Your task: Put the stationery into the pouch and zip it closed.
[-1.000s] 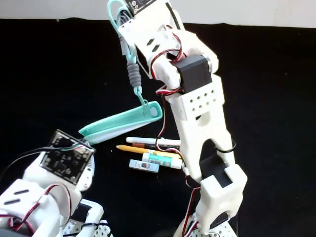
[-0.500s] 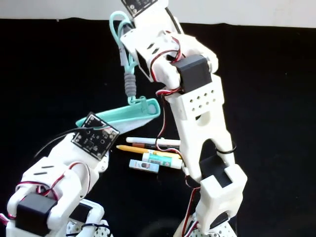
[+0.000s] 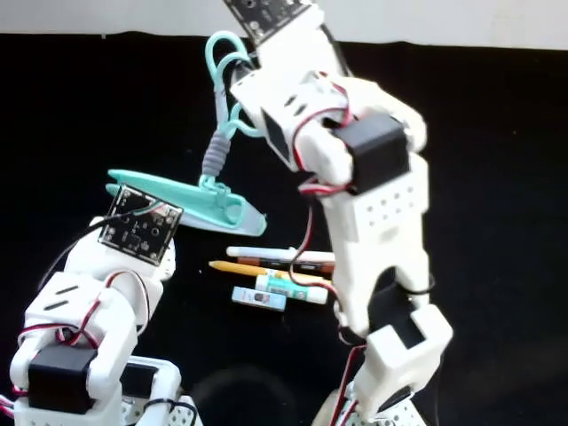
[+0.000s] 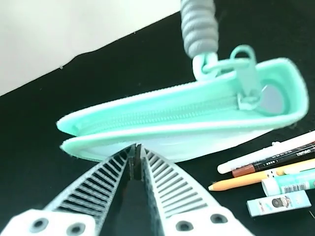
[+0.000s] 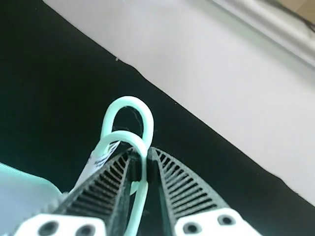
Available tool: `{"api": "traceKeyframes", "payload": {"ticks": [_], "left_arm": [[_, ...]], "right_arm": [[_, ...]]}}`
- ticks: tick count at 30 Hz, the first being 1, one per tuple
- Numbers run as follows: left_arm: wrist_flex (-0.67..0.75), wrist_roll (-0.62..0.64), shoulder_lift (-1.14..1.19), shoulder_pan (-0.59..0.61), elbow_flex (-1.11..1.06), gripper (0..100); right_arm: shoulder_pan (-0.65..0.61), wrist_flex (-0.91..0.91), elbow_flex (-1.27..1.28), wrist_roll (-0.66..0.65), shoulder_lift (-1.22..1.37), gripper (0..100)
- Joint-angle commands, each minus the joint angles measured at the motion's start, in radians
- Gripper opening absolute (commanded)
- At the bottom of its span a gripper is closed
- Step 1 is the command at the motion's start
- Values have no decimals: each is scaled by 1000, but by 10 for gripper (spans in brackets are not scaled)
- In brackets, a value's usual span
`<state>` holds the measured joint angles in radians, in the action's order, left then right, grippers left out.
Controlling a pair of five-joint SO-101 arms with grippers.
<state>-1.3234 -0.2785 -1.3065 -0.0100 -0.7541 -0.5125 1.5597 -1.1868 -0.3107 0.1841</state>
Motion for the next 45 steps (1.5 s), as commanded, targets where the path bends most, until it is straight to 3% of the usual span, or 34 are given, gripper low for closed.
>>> {"api": "traceKeyframes", "payload": {"ticks": [1, 9, 15, 27, 42, 45], "left_arm": [[78, -6, -1, 15, -54, 7], [219, 0, -1, 77, -119, 7], [252, 2, -1, 81, -131, 7], [460, 3, 5, 136, -280, 7], [632, 6, 269, 142, -272, 7], [681, 94, 331, 142, -252, 7]], "right_arm": [[5, 28, -35, -6, -84, 9], [4, 31, -28, -6, -239, 9], [-81, 31, -25, -6, -326, 9], [-142, 25, -33, -6, -354, 8], [-239, 30, -237, 31, -355, 8], [-239, 28, -237, 38, -354, 8]]}}
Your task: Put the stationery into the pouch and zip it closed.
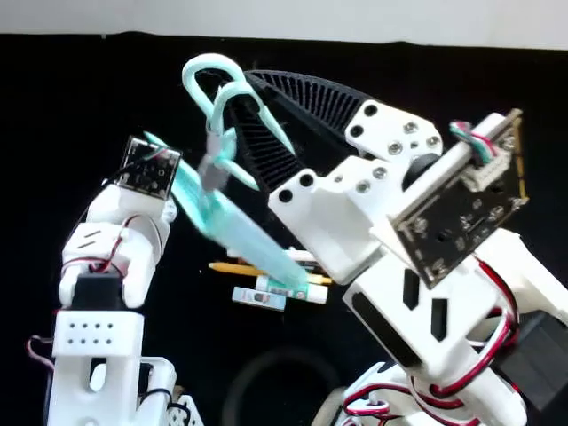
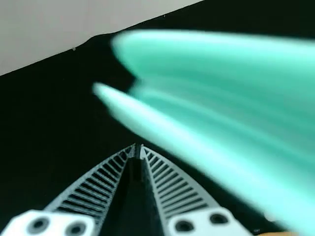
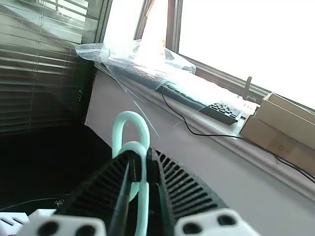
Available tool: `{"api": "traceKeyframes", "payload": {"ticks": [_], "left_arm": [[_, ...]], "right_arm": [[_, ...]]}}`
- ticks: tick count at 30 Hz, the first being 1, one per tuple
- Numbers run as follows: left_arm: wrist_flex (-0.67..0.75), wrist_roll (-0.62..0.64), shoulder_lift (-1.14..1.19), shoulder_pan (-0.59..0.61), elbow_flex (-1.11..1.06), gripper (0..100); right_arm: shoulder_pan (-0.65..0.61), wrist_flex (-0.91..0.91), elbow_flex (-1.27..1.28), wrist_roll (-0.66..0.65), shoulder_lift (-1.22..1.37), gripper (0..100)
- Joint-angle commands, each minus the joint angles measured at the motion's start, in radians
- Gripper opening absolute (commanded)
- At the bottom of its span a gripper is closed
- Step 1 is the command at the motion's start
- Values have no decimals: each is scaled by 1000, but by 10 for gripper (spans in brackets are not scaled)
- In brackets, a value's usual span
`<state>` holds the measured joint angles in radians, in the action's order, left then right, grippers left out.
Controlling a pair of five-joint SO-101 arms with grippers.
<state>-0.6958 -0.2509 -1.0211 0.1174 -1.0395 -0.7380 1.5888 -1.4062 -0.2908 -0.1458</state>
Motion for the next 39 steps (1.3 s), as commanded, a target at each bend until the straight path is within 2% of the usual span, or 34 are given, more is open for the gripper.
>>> {"api": "traceKeyframes", "payload": {"ticks": [1, 6, 16, 19, 26, 34, 37, 39], "left_arm": [[58, 87, 68, 13, 48, 7], [58, 138, 165, -18, 130, 7], [60, 138, 200, -166, 139, 7], [60, 138, 200, -188, 139, 7], [60, 138, 202, -223, 139, 7], [60, 138, 202, -228, 139, 7], [60, 138, 202, -228, 139, 7], [60, 138, 202, -228, 139, 7]], "right_arm": [[-12, -1, -18, 18, -24, 8], [-12, -1, -15, 20, -24, 8], [-15, 1, -10, 25, -16, 8], [-61, -5, -10, 81, -16, 8], [-182, -45, -10, 91, -13, 8], [-179, -133, -8, 94, -12, 8], [-140, -168, -8, 97, -12, 8], [-114, -166, -8, 150, -10, 8]]}}
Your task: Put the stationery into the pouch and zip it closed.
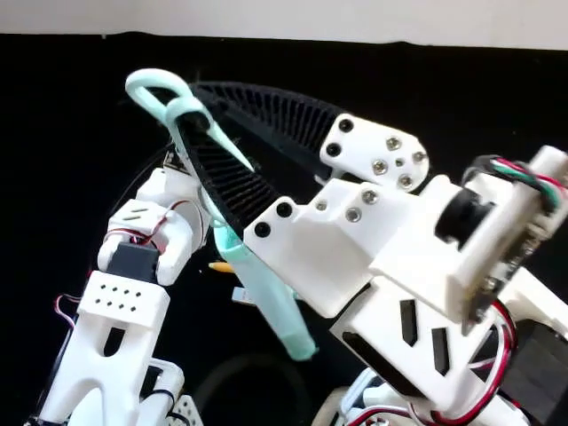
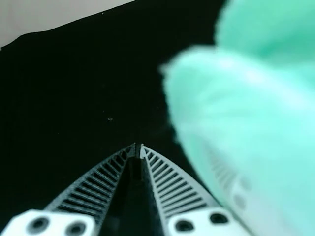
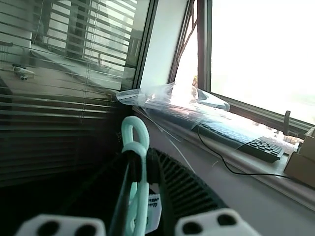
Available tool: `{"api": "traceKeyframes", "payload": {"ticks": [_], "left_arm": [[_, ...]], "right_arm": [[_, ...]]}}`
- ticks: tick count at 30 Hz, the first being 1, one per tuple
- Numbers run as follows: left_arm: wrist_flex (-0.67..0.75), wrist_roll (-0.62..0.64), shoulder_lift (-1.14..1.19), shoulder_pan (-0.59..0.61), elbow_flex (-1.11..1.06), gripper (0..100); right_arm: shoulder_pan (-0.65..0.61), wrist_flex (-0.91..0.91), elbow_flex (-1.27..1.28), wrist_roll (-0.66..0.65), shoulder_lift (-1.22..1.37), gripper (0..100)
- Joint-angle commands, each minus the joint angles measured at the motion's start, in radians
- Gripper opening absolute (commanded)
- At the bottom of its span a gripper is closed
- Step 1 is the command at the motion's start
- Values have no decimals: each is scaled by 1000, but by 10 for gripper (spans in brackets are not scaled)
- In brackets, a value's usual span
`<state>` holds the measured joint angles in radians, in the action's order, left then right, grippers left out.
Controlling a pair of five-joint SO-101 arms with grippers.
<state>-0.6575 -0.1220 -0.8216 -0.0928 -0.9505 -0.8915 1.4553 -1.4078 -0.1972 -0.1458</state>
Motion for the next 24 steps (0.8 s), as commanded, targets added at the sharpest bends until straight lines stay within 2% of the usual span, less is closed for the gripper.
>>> {"api": "traceKeyframes", "payload": {"ticks": [1, 10, 18, 24], "left_arm": [[21, 9, 2, -18, 50, 7], [21, 9, 4, -18, 47, 7], [18, 9, 4, -18, 45, 7], [18, 9, 4, -18, 45, 7]], "right_arm": [[53, -30, -7, 87, -10, 8], [77, 39, -5, 215, -10, 8], [74, 91, 15, 226, -10, 8], [-19, 130, 211, 226, -12, 8]]}}
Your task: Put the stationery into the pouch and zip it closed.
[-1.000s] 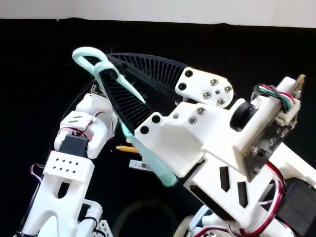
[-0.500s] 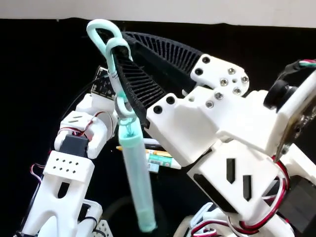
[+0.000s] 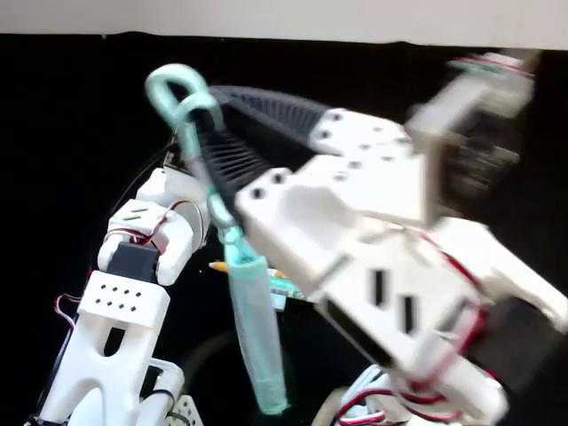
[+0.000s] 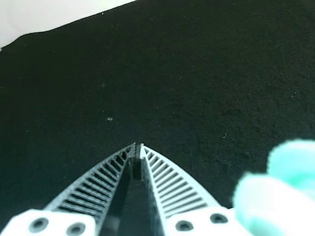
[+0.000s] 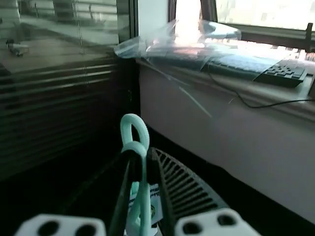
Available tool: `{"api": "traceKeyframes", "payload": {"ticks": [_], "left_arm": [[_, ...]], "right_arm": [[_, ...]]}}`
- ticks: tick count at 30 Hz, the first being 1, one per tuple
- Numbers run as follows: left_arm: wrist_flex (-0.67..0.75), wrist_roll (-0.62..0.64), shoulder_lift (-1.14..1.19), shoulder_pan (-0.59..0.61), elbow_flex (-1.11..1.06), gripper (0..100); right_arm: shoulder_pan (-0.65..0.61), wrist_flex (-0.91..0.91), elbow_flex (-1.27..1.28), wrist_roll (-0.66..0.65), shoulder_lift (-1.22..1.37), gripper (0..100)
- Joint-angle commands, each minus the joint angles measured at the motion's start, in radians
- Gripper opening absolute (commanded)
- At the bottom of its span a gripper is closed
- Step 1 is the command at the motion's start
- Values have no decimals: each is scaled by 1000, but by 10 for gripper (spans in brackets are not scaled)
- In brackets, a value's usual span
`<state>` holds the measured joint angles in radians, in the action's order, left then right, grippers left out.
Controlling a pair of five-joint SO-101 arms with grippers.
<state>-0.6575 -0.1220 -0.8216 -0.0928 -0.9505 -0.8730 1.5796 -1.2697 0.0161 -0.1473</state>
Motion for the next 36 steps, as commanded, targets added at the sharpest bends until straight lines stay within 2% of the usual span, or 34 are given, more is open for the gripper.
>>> {"api": "traceKeyframes", "payload": {"ticks": [1, 6, 13, 24, 28, 36], "left_arm": [[18, 9, 4, -18, 45, 7], [18, 9, 4, -30, 45, 7], [18, 9, 4, -176, 45, 7], [17, 9, 4, -176, 44, 7], [17, 9, 2, -117, 45, 7], [17, 9, -5, 102, 71, 7]], "right_arm": [[-44, 4, 99, 12, -10, 8], [-48, 4, 142, 12, -10, 8], [-202, 4, 140, 12, -13, 8], [-216, 12, 140, 11, -12, 8], [-154, 13, 140, 11, -18, 8], [-90, 67, 140, 11, -21, 7]]}}
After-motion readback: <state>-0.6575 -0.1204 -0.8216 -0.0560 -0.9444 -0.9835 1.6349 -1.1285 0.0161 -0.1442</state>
